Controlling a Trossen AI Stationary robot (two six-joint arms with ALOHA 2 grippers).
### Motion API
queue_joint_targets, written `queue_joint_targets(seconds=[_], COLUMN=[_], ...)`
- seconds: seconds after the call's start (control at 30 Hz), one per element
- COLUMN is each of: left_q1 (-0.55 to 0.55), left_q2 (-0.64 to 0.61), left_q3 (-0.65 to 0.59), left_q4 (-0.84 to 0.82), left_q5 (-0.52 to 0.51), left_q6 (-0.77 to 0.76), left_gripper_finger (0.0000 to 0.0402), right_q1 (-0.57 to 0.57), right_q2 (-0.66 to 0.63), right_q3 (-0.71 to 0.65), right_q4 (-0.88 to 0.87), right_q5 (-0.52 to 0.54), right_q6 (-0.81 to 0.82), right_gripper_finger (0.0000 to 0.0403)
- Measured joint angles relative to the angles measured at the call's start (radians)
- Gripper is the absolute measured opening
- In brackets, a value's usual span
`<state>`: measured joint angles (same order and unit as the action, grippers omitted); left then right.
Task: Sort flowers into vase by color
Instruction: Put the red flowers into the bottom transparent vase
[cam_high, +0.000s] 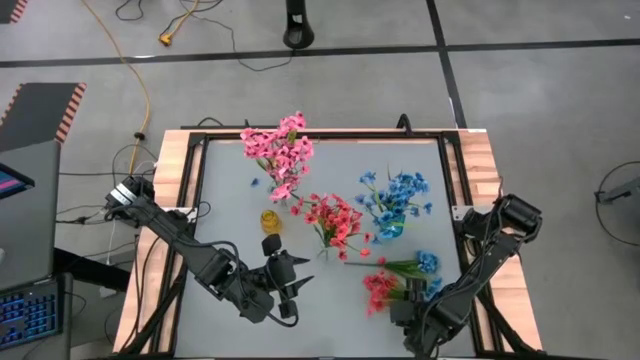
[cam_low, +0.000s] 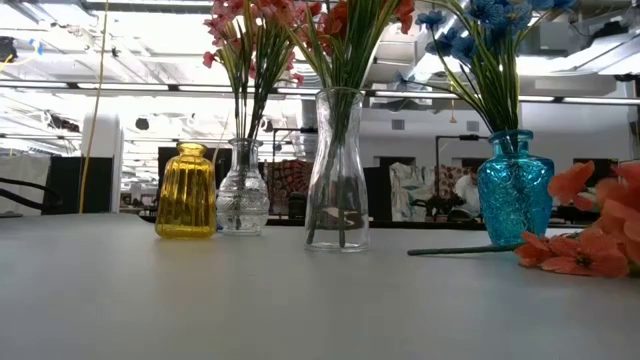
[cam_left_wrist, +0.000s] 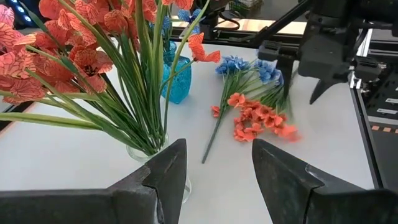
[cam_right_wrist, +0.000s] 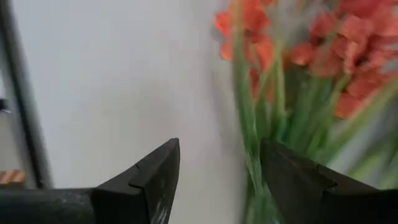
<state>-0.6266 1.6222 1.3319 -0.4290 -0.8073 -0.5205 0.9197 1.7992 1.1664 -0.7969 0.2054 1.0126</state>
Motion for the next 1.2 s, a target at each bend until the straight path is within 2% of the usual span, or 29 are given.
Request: queue_joint_targets(seconds=[0.4, 0.87, 1.0, 1.2], left_q1=[0.000, 0.000, 0.000, 0.000], left_q2=[0.000, -0.001, -0.001, -0.001], left_q3=[0.000, 0.000, 0.000, 0.000], left_q4=[-0.001, -0.003, -0.004, -0.003], left_q5=[0.000, 0.001, 0.002, 0.054], left_q6=[0.000, 0.000, 0.000, 0.000], left_gripper_finger=[0.0171, 0.0171, 0.0171, 0.0171], right_q1=[-0.031, -0.066, -0.065, -0.065], right_q2=[0.000, 0.004, 0.005, 0.001], right_q3=[0.003, -0.040, -0.075, -0.106], right_q4=[-0.138, -0.109, -0.052, -0.004], right_q5=[0.036, -0.045, -0.071, -0.077], right_q6=[0.027, 0.028, 0.028, 0.028], right_gripper_finger=[0.0249, 0.0249, 0.0249, 0.0247])
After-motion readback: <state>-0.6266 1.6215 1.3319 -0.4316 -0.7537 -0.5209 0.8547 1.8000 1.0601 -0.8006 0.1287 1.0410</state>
